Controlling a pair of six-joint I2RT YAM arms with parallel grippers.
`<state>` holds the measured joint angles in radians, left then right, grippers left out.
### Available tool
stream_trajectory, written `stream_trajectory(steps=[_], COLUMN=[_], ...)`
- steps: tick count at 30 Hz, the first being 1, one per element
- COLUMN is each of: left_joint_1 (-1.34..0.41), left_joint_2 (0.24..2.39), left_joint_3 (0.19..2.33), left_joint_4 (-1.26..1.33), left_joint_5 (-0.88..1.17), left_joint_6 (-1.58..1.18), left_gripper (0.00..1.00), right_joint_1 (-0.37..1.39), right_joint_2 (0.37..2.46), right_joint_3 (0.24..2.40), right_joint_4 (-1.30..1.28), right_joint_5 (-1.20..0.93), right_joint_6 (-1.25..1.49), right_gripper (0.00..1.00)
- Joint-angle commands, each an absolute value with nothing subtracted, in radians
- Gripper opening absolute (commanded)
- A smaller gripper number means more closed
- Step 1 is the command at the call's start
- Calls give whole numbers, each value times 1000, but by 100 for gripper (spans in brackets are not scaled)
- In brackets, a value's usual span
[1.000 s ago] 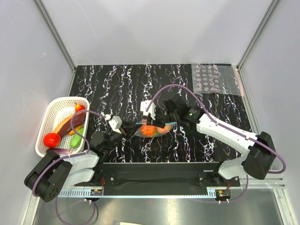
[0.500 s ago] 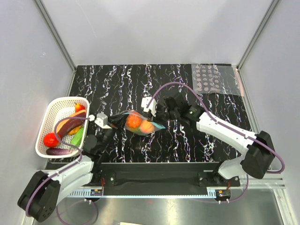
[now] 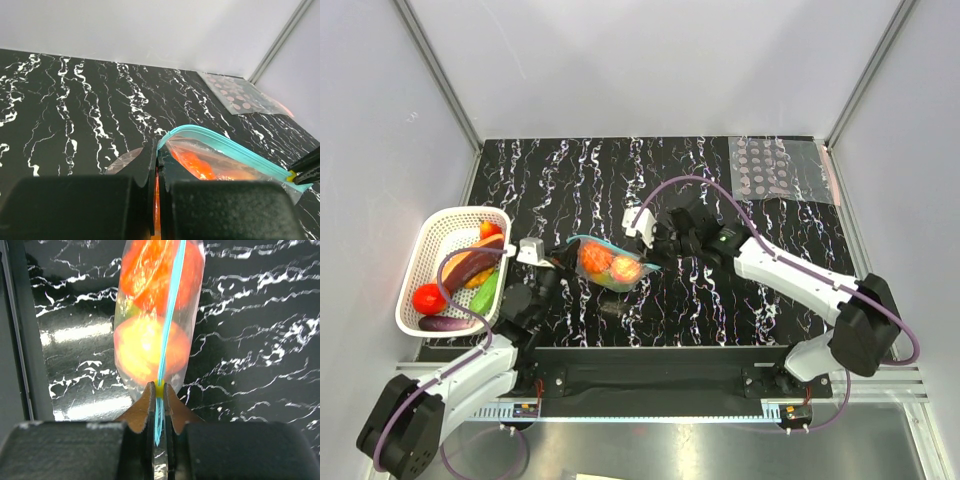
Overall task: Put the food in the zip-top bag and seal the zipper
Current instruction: Zip the zipper food storage bag at the center of the board.
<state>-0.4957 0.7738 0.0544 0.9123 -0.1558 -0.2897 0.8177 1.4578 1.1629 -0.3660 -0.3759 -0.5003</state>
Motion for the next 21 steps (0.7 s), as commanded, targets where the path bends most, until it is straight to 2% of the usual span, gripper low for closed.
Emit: stream_trajectory(steps=[1,13,16,18,21], left_joint_1=[-476,-474,-474,-474,-474], left_joint_2=[770,822,850,874,926], left_joint_3=[-58,-52,-54,-51,-32], left_joint_4=[963,986,1046,1069,1097], left_joint_5=[-276,-249,-200,-137,-74], left_joint_6=[-285,-275,-252,-236,-206], left_gripper=[0,0,0,0,0], right_joint_1=[798,798,798,798,798], right_joint_2=[1404,1302,1293,1298,1324], right_joint_3=[1103,1002,1009,1031,1077], right_joint_4=[-397,-417,-405,-399,-373], right_joint_5=[-334,-287,-302,-304,-313], right_joint_6=[-453,-350,-347,-350,-362], right_gripper=[0,1,4,21,38])
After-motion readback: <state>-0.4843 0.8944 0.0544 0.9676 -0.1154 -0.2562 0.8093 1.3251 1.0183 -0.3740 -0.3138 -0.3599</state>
